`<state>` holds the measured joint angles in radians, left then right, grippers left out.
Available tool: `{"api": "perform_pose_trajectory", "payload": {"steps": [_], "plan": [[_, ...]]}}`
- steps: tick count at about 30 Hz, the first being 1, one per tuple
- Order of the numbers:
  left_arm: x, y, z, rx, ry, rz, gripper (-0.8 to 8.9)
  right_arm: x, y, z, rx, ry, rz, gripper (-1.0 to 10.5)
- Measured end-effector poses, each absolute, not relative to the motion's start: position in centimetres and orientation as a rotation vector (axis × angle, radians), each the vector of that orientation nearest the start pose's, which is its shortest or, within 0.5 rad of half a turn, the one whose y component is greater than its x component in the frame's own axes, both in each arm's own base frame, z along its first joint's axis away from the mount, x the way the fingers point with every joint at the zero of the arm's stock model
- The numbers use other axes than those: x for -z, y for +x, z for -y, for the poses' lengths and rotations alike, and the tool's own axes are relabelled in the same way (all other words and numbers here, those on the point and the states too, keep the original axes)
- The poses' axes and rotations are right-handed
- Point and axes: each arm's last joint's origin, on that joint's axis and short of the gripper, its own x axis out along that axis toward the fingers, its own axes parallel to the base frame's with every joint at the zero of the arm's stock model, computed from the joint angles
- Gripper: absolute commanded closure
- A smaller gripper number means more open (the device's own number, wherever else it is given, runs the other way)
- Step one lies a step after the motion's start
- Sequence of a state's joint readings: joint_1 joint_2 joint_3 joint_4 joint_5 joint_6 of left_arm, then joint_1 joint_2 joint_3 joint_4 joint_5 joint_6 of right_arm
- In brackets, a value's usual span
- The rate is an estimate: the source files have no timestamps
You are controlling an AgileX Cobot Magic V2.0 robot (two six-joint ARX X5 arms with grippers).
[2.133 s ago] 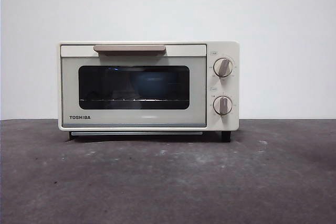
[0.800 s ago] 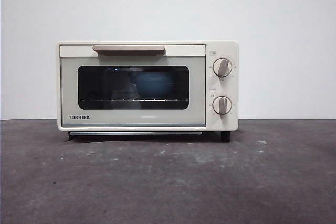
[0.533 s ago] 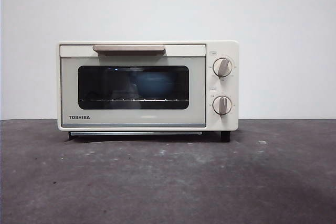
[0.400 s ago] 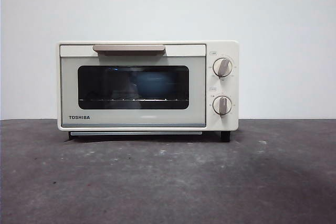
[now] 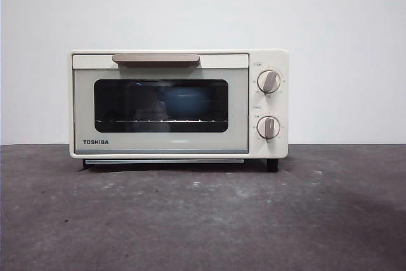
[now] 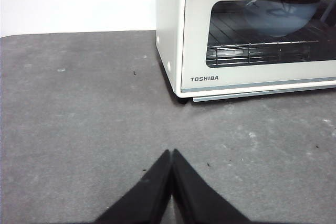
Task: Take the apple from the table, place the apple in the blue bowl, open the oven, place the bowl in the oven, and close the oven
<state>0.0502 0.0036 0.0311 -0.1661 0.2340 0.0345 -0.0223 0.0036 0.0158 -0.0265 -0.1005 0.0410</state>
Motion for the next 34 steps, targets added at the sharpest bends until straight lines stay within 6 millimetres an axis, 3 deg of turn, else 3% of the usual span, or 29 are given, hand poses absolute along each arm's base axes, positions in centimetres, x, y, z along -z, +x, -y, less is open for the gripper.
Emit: {"api": "perform_pose_trajectory", "payload": {"steps": [6,34], "plan": [[-15.8,9.4,0.2,0.186,0.015,-0.134,8.06,-15.3,9.6,-0.1,-0.074,0.051,-0.156,9.4],[-15.8,9.4,0.2,0.186,0.015,-0.134,8.06,-15.3,9.6,-0.1,-0.076,0.050,-0.154,9.4]]}}
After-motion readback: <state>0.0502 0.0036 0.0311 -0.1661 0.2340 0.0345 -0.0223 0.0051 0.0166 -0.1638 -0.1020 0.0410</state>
